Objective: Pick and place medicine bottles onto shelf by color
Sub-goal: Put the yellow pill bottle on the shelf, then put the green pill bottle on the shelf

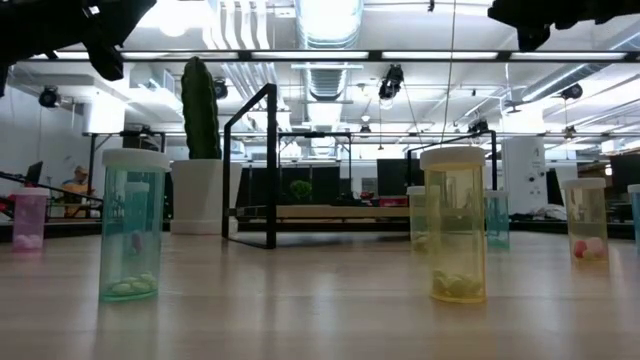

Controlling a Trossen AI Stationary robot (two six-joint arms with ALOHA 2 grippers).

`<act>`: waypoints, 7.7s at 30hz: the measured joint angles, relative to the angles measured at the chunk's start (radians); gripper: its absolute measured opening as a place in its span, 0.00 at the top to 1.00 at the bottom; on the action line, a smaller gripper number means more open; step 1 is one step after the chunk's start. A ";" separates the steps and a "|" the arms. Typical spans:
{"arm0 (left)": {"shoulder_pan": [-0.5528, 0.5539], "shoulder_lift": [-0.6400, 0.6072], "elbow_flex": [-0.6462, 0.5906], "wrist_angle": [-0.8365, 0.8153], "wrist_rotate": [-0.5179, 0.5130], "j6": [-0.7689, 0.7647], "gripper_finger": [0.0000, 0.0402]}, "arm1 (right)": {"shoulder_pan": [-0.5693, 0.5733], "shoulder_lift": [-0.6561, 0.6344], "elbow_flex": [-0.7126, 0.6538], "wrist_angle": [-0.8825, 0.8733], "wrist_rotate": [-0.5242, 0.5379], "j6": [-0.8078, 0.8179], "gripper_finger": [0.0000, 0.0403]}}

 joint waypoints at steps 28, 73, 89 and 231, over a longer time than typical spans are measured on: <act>0.000 -0.010 0.000 0.028 -0.082 0.056 0.88 | 0.154 0.603 0.376 -0.348 -0.011 0.120 0.53; 0.000 -0.007 0.000 0.027 -0.081 0.080 0.88 | 0.282 1.192 0.520 -0.252 0.067 0.223 0.46; 0.000 -0.007 0.000 0.027 -0.081 0.080 0.88 | 0.282 1.187 0.501 -0.231 0.062 0.237 0.65; -0.168 0.813 1.210 -2.031 0.422 -1.649 0.88 | 0.105 0.211 0.041 0.458 -0.092 -0.292 0.59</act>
